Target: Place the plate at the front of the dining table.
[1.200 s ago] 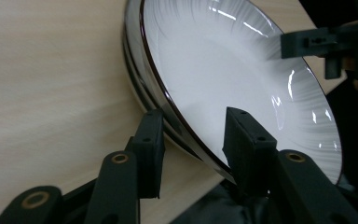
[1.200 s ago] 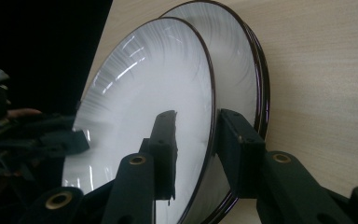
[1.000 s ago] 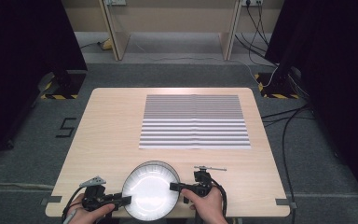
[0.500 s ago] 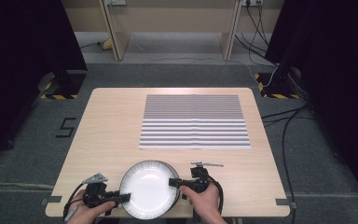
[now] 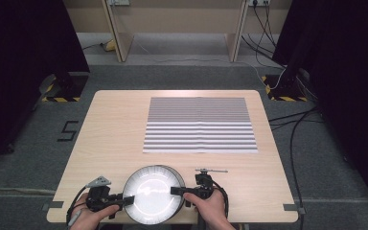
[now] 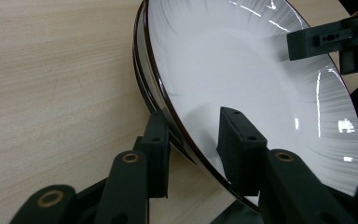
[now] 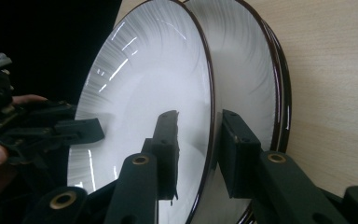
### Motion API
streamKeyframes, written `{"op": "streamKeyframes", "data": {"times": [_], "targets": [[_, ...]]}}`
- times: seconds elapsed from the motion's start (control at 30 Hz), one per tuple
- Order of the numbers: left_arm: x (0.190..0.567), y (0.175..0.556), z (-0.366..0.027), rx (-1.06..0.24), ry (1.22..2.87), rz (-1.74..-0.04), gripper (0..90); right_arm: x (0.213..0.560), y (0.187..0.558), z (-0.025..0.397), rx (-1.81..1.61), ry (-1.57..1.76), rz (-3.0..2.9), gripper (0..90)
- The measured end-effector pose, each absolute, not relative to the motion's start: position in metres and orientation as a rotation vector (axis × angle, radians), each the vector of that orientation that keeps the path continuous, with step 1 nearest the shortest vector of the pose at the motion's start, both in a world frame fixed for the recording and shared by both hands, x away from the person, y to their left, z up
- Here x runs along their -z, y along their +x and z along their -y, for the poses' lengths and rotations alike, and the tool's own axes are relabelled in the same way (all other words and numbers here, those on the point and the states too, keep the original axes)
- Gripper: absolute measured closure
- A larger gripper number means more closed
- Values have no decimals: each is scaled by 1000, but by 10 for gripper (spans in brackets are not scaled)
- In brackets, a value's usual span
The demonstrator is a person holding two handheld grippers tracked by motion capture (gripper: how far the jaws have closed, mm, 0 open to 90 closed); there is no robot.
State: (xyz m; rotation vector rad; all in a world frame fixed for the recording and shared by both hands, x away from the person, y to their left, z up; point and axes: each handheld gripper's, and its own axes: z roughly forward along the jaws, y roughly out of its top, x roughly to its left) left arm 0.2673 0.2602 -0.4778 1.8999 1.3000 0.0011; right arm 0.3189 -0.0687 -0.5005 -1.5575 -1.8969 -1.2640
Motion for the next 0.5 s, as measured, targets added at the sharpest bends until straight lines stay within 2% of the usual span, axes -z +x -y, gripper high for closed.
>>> {"op": "streamKeyframes", "data": {"times": [0.5], "targets": [[479,270,-262,-24,1878,-1298,657,506,321,68,1266,-1531,1856,701]]}}
